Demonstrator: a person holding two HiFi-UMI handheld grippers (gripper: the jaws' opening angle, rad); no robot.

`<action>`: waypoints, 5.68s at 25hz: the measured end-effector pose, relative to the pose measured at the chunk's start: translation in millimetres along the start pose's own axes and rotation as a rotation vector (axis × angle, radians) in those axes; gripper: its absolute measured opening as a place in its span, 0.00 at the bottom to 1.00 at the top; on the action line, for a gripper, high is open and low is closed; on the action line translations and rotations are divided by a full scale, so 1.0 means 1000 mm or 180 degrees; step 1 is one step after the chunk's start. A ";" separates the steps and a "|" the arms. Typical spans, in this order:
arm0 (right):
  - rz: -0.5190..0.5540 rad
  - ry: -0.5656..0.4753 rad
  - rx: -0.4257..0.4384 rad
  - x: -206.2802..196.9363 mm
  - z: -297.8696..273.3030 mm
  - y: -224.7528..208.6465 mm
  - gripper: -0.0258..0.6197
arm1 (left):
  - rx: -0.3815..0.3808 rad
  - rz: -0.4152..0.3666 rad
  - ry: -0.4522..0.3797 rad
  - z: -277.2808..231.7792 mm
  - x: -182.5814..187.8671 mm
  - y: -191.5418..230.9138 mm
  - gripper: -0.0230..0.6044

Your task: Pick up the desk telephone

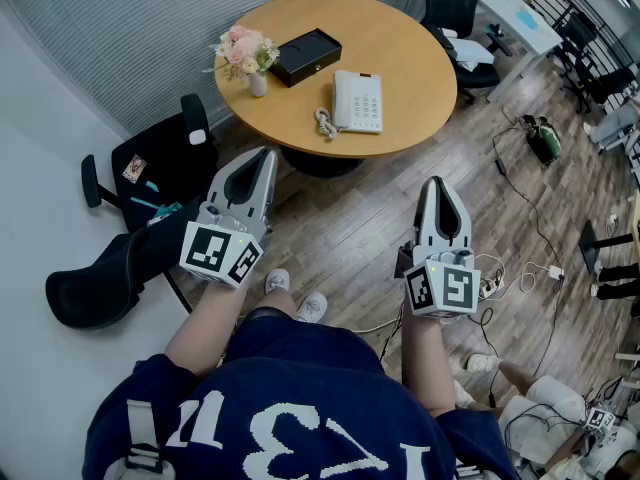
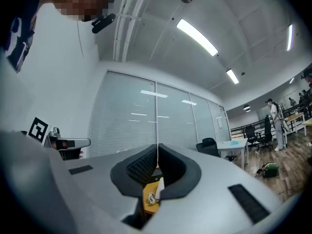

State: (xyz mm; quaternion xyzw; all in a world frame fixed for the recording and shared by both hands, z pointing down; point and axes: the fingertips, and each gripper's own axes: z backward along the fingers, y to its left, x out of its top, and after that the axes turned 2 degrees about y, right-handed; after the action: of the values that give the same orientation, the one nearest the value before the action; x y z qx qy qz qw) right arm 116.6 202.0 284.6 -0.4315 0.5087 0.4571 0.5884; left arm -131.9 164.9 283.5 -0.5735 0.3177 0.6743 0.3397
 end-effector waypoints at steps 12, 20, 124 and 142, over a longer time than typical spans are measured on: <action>0.0027 -0.0121 0.0204 0.008 -0.007 0.011 0.09 | 0.0039 0.0109 0.0020 -0.008 -0.003 0.005 0.06; 0.0100 -0.0139 0.0135 0.014 -0.048 0.002 0.09 | -0.0093 0.0107 -0.0017 -0.052 -0.007 0.020 0.06; -0.1690 0.3254 0.1487 -0.408 -0.346 -0.110 0.43 | -0.0703 0.2270 0.2711 -0.341 -0.394 0.092 0.57; -0.1764 0.2320 0.1337 -0.323 -0.395 -0.131 0.37 | -0.0701 0.1663 0.2025 -0.386 -0.317 0.110 0.56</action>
State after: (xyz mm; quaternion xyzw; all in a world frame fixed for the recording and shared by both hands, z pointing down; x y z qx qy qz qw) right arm 143.2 -241.8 567.2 -0.5542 0.6284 -0.0089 0.5458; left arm 28.6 -243.1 546.9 -0.6861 0.4674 0.5571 -0.0208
